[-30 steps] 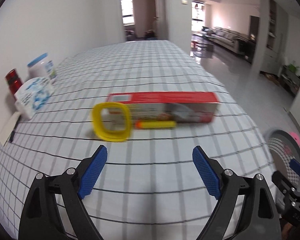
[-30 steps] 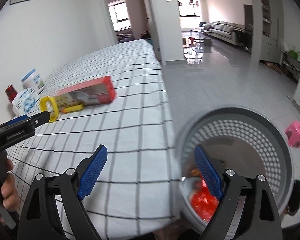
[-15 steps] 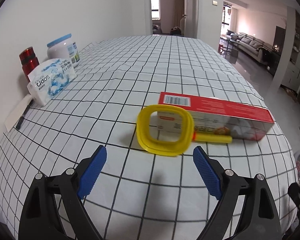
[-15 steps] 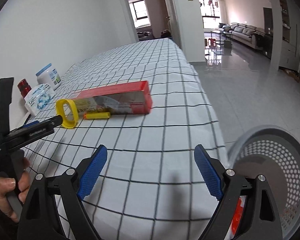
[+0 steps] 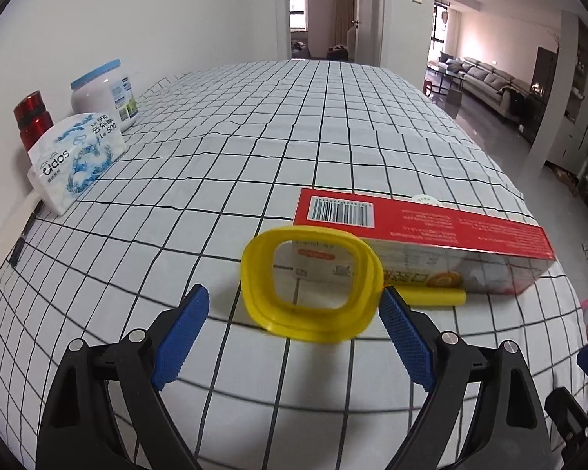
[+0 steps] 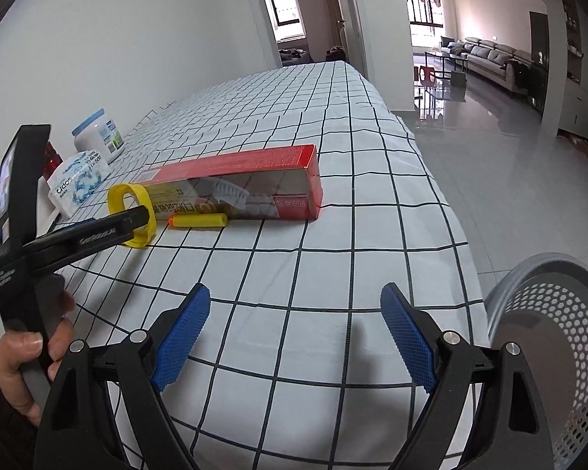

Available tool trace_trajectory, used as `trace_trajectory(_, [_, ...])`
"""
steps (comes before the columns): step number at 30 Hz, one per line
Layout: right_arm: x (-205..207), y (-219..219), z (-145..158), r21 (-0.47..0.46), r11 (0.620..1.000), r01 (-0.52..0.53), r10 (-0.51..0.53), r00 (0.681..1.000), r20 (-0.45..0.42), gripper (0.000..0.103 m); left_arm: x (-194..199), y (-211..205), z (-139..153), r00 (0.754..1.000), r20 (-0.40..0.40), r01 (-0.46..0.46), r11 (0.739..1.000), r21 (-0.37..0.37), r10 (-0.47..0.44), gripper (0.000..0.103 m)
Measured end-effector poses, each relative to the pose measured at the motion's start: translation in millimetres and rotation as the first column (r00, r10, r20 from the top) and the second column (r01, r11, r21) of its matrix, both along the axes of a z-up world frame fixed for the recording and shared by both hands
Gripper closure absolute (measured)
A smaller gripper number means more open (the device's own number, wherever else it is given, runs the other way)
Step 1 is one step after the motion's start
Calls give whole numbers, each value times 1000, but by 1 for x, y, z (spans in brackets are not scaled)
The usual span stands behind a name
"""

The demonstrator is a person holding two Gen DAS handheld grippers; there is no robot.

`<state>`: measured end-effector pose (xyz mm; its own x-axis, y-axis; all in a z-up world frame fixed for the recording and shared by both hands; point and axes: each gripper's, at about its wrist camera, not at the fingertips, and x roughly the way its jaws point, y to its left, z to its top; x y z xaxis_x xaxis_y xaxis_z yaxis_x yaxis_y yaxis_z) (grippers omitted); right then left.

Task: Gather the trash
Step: 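Grasp the yellow plastic ring with the left tool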

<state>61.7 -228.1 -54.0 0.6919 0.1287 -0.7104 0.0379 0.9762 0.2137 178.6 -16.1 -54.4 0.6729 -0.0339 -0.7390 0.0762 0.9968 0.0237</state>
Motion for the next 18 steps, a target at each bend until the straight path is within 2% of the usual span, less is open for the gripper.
trace_trajectory(6, [5,1,-4,13,1000,-7,7,1000,-17,18,10,1,-7,1000,-20,2,1000,-11,-2,17])
trace_trajectory(11, [5,2,-5,9,1000,-3,3,1000,-22,18,10,0,-6,1000,-15,13,1000,-20,-13,34])
trace_trajectory(18, [2,4,-3,-7,1000,5,-5,1000,-25,18,2,3,2,999,5,31,999,-18,-31,35])
